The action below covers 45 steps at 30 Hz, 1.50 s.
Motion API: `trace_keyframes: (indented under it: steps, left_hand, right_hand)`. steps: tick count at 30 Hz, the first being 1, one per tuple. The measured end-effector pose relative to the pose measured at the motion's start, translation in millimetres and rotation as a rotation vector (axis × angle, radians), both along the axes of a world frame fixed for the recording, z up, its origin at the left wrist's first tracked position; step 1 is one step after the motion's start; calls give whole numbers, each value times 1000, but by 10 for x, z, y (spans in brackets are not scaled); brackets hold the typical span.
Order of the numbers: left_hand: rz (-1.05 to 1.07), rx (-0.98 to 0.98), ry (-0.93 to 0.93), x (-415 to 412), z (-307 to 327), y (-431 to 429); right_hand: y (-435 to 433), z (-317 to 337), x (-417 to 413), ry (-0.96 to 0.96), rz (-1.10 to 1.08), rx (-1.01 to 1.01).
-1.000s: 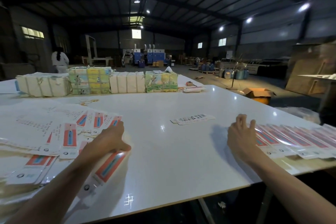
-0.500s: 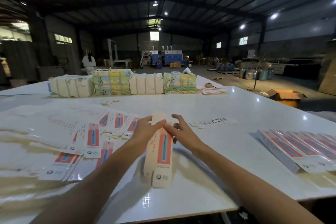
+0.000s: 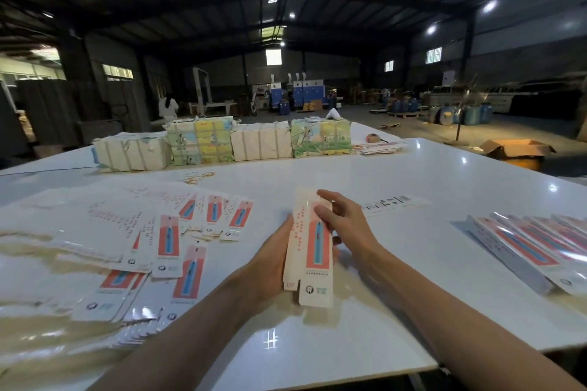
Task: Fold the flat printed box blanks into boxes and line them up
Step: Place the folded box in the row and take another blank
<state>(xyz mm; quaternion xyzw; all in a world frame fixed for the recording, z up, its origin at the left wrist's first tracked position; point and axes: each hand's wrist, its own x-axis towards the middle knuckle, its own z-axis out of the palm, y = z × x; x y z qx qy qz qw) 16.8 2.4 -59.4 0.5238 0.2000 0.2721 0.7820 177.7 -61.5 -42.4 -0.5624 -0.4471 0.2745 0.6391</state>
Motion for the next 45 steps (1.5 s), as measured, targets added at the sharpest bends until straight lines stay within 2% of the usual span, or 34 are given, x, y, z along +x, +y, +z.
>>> trace_keyframes:
  steps: [5,7,13,19,21,29,34,40,45]
  left_hand:
    - [47,-76,19,-44,-24,36]
    - [-21,-98,4,-57,-24,36]
    - [-201,-84,-27,-61,-25,55]
    - [-243,-35,56,-75,-93,182]
    - [-308,-78,36,-82,-112,210]
    - [-452,-3,-15,-64,-27,222]
    - [-509,-116,-74,-80,18,131]
    - [-379,-98,-34,-7,-21,66]
    - [-240,-325,-207,-26,-11,171]
  right_hand:
    - [-1,-32,13,-295,2,-30]
    - [6,-18,29,-329,-13,-18]
    - [22,113,127,-155,78,-43]
    - [-34,116,201,-185,113,-154]
    - [-49,120,230,-158,142,-159]
    - [-91,217,265,83,242,-37]
    - [-64,197,188,194,321,47]
    - [-35,192,43,269,301,157]
    - [-48,156,-35,268,251,172]
